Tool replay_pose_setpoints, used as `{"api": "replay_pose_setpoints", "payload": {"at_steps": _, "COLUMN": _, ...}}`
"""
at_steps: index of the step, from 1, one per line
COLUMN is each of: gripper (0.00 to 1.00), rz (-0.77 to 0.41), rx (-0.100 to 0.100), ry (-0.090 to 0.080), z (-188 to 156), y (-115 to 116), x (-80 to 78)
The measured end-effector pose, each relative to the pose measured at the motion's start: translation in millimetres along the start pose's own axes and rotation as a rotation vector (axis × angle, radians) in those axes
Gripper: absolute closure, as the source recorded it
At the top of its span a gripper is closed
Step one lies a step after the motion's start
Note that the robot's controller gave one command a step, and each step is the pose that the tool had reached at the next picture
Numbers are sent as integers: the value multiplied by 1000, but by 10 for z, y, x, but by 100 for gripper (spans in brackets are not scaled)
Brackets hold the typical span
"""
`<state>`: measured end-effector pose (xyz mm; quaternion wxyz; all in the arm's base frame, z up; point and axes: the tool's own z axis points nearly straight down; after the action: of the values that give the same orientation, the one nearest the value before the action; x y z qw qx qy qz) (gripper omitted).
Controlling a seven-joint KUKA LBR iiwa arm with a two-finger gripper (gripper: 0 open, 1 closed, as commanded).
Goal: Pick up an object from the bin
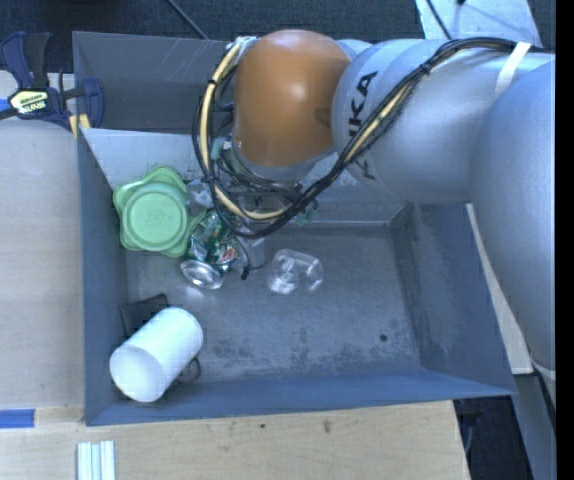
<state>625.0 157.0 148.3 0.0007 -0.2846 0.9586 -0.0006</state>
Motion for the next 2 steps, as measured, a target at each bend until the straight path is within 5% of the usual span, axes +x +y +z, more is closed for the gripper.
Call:
{"api": "replay_pose_setpoints", "payload": {"at_steps": 1, "gripper": 0, "rz": -255, "rx": 21, "ry": -15, "z": 485, "y": -156, "x": 11}}
{"api": "replay_pose_setpoints", "payload": {"at_steps": 2, "gripper": 100, "rz": -263, "rx": 2, "ry": -9, "z": 301, "y": -57, "x": 27}}
